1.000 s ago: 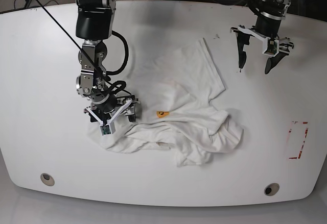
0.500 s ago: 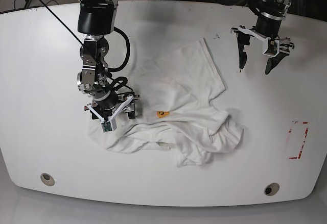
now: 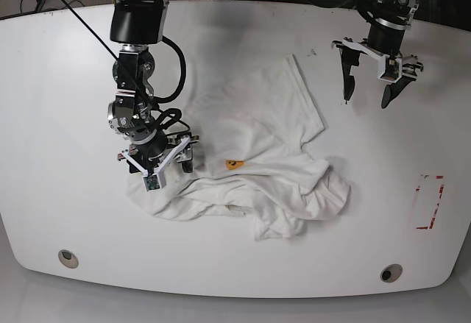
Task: Fold the T-shirt properly
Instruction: 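Pinch the shirt fabric with the right gripper and drag it outward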
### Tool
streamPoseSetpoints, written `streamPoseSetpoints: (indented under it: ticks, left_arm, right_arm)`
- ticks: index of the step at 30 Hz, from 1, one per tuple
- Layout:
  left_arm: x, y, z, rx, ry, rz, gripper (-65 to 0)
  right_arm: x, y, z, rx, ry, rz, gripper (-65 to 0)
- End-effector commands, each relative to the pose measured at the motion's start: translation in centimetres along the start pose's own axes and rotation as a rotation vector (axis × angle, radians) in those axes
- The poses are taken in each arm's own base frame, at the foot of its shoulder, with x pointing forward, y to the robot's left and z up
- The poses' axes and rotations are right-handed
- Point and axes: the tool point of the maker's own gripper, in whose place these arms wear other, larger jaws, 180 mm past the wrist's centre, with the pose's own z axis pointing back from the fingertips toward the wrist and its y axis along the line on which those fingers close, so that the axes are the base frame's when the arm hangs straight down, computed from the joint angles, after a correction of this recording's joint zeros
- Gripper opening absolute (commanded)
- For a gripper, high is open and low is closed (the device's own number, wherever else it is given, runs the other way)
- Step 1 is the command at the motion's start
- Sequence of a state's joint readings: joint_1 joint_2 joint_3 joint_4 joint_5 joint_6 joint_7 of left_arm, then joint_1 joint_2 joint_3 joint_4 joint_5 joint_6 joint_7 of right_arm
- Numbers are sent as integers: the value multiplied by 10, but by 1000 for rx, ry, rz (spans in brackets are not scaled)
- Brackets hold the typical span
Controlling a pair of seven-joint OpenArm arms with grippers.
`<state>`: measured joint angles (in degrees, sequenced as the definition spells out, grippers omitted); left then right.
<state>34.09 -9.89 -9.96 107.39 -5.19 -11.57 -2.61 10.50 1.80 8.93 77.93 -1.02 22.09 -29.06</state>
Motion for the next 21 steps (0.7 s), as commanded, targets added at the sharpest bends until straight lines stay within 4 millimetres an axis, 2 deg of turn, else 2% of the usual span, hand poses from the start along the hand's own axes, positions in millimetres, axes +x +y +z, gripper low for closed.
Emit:
streamPoseSetpoints:
  ticks: [1, 10, 14, 16, 18, 20, 21]
  left_arm:
    - [12, 1, 0, 3, -47, -2, -206]
    - [11, 3, 1, 6, -44, -5, -207]
    - [12, 3, 1, 4, -46, -5, -207]
    - [14, 4, 0, 9, -56, -2, -211]
    - [15, 3, 0, 8, -61, 1, -213]
    - [15, 3, 0, 9, -61, 0, -213]
    - [15, 3, -1, 10, -61, 1, -212]
  right_arm:
    - [17, -4, 0, 1, -56, 0, -222]
    - [4, -7, -9, 7, -40, -26, -236]
    - [5, -7, -10, 8, -46, -28, -275]
    - [13, -4, -10, 12, -67, -23, -441]
    - [15, -3, -9, 11, -74, -22, -553]
    - [17, -4, -9, 7, -75, -20, -602]
    - [17, -4, -9, 6, -74, -20, -591]
